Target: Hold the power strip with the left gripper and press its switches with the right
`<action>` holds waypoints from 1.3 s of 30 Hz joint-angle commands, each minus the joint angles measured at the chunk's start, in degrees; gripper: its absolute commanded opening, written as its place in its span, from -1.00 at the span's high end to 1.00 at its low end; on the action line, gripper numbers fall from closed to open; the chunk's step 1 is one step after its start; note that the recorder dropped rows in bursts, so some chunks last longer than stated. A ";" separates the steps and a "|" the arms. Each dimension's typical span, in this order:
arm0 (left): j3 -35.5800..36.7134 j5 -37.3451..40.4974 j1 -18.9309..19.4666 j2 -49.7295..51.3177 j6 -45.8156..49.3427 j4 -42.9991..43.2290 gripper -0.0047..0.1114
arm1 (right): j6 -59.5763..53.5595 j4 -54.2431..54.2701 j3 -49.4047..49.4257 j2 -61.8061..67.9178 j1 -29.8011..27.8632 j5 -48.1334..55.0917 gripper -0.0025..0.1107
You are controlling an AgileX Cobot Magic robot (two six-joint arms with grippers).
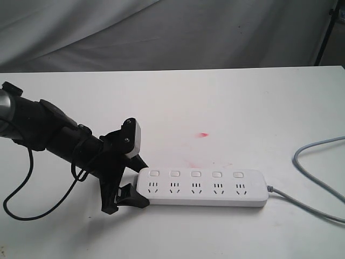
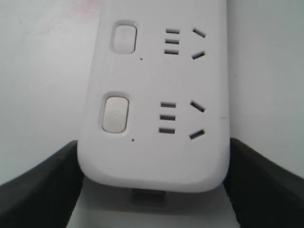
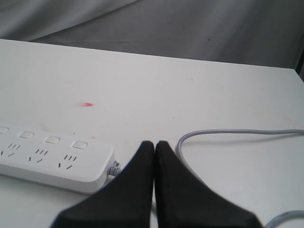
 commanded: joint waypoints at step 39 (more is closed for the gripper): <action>-0.34 1.99 -0.16 0.05 -0.24 -0.17 -0.65 | 0.18 0.23 0.19 -0.38 0.14 0.07 0.96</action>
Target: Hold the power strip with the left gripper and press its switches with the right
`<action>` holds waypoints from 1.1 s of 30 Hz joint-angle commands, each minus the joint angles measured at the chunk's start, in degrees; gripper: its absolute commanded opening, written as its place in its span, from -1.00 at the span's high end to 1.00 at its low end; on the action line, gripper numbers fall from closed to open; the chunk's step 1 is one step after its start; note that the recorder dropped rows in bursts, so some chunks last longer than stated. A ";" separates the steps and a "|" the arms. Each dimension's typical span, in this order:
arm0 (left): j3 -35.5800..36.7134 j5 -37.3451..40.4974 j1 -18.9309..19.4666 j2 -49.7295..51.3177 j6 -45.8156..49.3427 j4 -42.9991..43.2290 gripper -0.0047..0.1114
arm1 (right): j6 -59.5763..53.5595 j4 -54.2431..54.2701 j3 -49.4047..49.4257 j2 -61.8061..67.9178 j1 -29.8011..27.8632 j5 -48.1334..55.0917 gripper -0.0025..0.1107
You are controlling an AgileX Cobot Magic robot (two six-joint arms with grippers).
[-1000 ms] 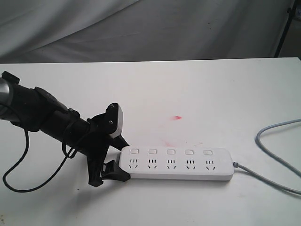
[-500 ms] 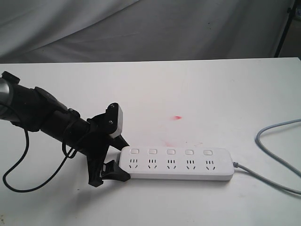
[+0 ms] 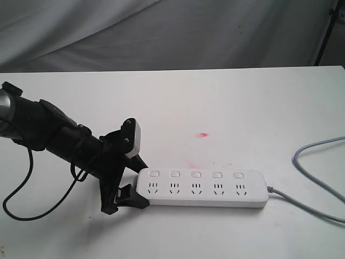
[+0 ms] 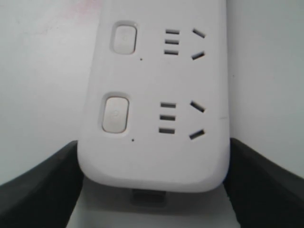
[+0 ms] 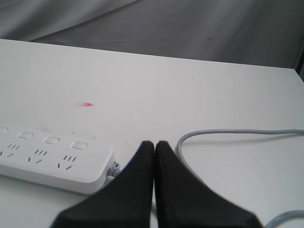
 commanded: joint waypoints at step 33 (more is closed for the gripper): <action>-0.34 1.55 -0.16 -37.19 -29.73 8.05 0.91 | 0.09 0.23 0.19 -0.38 0.14 0.07 0.96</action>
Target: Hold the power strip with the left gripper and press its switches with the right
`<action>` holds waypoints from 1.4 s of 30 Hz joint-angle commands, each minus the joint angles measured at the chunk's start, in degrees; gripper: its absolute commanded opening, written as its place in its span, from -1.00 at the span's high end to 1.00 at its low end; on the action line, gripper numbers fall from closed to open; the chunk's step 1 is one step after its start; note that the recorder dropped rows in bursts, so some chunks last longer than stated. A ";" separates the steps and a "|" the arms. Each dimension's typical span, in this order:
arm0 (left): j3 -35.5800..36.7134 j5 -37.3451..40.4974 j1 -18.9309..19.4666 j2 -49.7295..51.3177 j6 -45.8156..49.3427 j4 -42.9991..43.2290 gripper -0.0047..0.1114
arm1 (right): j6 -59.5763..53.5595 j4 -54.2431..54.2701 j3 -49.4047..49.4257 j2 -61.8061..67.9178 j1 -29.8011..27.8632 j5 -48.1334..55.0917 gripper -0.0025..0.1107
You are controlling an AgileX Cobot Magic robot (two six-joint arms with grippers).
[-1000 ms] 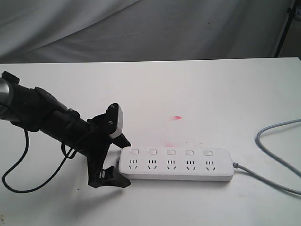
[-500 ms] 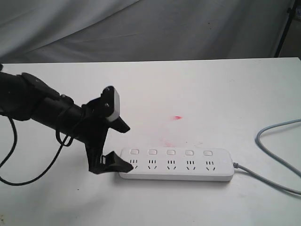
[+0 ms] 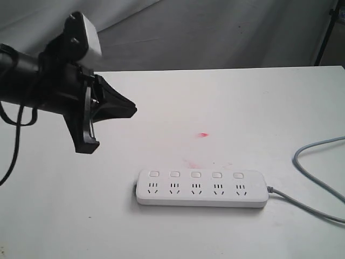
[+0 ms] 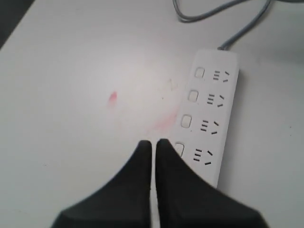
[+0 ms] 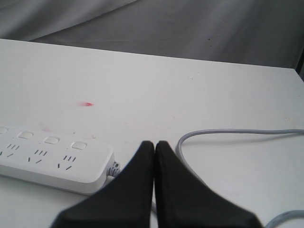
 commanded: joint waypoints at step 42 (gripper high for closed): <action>15.36 -20.19 30.20 -63.14 -27.07 5.67 0.91 | 0.09 0.23 0.19 -0.38 0.14 0.07 0.96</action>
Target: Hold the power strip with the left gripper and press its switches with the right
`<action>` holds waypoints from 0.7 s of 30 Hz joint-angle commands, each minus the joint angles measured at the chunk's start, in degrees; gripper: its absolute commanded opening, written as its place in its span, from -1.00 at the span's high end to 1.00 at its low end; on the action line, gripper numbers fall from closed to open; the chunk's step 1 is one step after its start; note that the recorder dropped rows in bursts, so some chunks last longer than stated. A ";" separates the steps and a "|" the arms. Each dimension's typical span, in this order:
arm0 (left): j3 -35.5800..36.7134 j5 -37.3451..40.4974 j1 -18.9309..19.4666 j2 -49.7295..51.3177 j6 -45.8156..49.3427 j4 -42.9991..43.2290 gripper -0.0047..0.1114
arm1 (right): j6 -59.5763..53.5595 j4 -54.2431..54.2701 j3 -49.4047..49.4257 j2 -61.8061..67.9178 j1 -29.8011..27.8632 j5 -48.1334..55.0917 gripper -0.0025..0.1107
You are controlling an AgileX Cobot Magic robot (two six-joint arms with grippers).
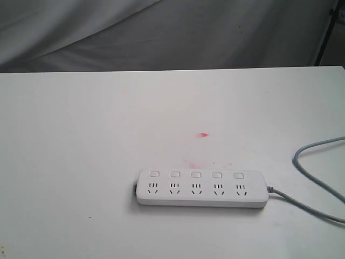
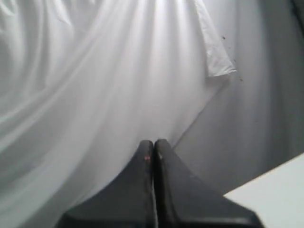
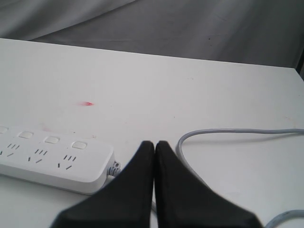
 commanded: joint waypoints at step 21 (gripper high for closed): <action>25.23 -18.54 1.67 -27.68 -11.45 2.08 0.91 | 0.09 0.23 0.19 -0.38 0.14 -0.17 0.96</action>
